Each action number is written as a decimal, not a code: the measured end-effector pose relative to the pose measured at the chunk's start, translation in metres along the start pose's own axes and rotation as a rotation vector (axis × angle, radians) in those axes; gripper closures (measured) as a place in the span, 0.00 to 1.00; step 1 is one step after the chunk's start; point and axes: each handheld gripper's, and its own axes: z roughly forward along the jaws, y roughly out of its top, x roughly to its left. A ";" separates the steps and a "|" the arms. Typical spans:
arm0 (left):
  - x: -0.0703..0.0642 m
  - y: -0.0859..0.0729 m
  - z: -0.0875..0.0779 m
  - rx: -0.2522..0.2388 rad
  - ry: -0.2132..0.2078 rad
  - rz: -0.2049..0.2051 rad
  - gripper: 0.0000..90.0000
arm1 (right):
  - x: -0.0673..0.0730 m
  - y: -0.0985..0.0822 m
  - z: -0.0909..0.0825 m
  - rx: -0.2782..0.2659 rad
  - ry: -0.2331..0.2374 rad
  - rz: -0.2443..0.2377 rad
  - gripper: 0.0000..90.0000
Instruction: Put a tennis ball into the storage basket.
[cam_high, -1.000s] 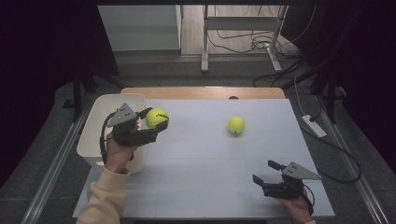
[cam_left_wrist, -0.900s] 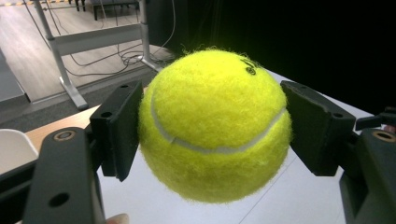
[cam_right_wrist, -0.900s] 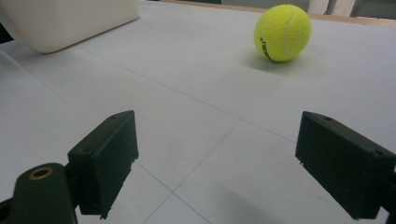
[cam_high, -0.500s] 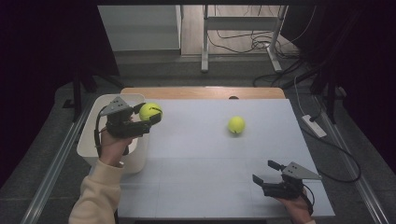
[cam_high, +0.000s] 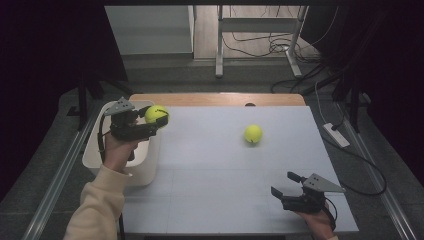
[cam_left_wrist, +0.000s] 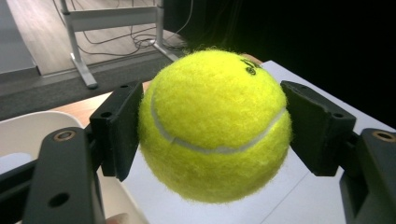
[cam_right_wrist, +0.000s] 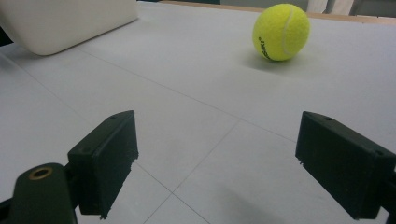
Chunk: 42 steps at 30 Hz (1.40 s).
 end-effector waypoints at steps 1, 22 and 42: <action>0.001 0.000 0.000 0.003 0.005 0.002 0.29 | 0.000 0.000 0.000 0.001 -0.001 0.001 0.15; 0.028 0.010 0.003 0.051 0.105 -0.007 0.29 | 0.001 0.000 0.000 0.003 -0.002 -0.001 0.15; 0.057 0.016 0.010 0.096 0.182 -0.042 0.29 | 0.001 -0.001 0.000 0.003 -0.003 -0.004 0.15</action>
